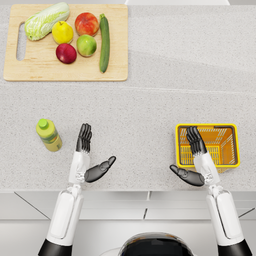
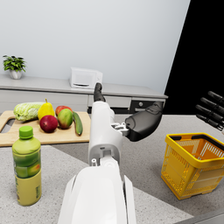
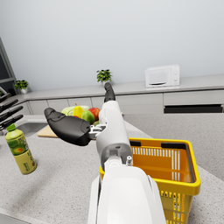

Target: Pick up the green tea and place it into the yellow basket

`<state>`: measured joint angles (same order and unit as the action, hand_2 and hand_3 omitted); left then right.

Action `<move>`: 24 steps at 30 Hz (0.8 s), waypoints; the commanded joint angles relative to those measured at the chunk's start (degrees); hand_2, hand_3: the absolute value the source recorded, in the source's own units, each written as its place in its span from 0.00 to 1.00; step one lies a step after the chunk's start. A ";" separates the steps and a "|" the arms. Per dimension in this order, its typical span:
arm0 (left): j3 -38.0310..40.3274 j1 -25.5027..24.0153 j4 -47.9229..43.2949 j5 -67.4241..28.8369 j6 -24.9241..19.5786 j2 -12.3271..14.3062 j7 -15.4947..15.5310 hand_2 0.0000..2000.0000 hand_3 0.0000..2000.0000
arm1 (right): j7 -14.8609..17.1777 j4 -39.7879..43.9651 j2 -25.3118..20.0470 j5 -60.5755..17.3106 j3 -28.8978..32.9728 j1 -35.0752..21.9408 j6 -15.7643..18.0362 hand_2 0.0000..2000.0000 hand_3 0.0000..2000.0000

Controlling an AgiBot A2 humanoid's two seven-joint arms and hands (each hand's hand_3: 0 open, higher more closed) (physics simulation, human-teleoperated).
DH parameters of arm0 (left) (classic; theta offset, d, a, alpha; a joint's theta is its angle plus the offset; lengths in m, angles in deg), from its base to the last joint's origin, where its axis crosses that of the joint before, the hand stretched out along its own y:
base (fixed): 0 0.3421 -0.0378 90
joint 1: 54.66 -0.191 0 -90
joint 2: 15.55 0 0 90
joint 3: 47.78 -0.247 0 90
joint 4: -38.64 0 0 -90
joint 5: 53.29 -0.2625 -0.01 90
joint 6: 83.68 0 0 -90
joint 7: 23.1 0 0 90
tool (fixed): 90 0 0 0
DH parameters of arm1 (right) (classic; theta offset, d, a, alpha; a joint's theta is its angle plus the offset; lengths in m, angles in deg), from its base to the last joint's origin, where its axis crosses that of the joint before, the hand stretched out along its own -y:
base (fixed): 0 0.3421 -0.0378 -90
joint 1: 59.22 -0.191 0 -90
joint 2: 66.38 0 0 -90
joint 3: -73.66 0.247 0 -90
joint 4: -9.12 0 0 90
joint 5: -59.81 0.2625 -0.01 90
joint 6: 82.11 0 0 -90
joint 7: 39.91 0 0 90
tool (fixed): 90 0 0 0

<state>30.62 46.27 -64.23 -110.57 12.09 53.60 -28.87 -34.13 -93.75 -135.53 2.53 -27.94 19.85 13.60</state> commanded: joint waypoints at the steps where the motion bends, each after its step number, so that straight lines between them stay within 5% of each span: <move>1: 0.00 0.00 0.00 0.00 0.00 0.00 0.00 0.00 0.00 | 0.00 0.00 0.00 0.00 0.00 0.00 0.00 0.00 0.00; 12: -1.71 0.11 0.93 0.00 0.00 0.06 0.00 0.00 0.00 | 0.00 0.93 -0.06 0.00 -1.72 -0.11 0.00 0.00 0.00; 14: 8.45 5.89 1.96 0.00 -2.81 1.43 2.80 0.00 0.00 | -2.81 -3.20 -1.16 0.00 7.10 -2.84 -2.78 0.00 0.00; 24: 18.64 7.91 8.44 -21.95 -5.67 2.07 5.66 0.00 0.00 | -5.68 -3.06 -2.24 -21.95 15.31 -4.90 -5.61 0.00 0.00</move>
<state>46.38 53.14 -58.96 -133.19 6.39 55.80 -23.18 -39.84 -96.94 -137.86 -20.09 -15.17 15.63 7.96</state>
